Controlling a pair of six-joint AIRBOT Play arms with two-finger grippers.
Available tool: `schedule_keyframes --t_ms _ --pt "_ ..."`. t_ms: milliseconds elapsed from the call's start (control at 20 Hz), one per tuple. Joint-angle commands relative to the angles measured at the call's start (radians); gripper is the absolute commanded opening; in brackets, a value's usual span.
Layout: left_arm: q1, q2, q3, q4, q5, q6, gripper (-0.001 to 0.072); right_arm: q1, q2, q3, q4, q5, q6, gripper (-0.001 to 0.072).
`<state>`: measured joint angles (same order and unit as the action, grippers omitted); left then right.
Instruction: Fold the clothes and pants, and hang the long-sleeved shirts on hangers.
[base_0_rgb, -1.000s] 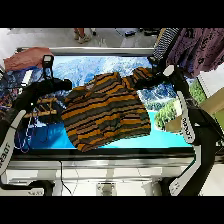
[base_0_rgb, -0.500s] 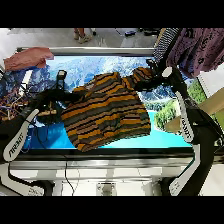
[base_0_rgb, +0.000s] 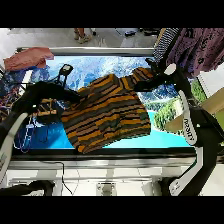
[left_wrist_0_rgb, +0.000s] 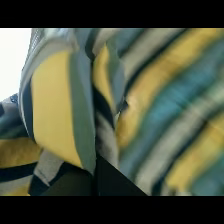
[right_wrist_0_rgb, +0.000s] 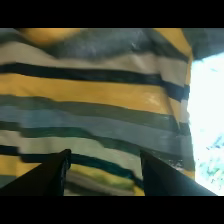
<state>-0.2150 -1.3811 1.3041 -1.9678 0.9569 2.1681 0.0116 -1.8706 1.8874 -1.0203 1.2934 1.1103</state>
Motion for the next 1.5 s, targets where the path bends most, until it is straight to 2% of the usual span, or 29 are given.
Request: schedule_keyframes --t_ms 0,150,200,400,550,750,950,1200,1450 --pt "-0.030 0.237 -0.061 0.109 0.215 0.024 0.0020 0.000 0.076 0.001 0.071 0.023 -0.081 0.0515" --pt "-0.033 0.450 -0.311 0.110 0.237 0.023 0.0020 0.017 0.122 0.001 0.147 0.170 -0.397 0.0495" --pt "-0.033 0.510 -0.405 0.109 0.236 0.019 0.0020 0.029 0.123 0.001 0.162 0.191 -0.413 0.0487" --pt "-0.033 0.695 -0.722 0.054 0.236 -0.007 0.0021 0.123 0.122 -0.024 0.150 0.128 -0.359 0.0481" --pt "-0.034 0.747 -0.820 0.025 0.229 -0.008 0.0021 0.239 0.112 -0.059 0.074 0.047 -0.312 0.0446" --pt "-0.033 0.749 -0.829 0.018 0.215 -0.007 0.0022 0.429 0.039 -0.087 -0.086 -0.098 -0.122 0.0449" --pt "-0.033 0.749 -0.829 0.018 0.210 -0.007 0.0023 0.576 -0.027 -0.087 -0.089 -0.193 -0.040 0.0469" --pt "-0.033 0.749 -0.829 0.011 0.210 -0.007 0.0023 0.708 -0.038 -0.087 -0.123 -0.440 -0.024 0.0452" --pt "-0.034 0.749 -0.829 -0.049 0.209 -0.006 0.0023 0.771 -0.093 -0.086 -0.176 -0.484 0.015 0.0456"
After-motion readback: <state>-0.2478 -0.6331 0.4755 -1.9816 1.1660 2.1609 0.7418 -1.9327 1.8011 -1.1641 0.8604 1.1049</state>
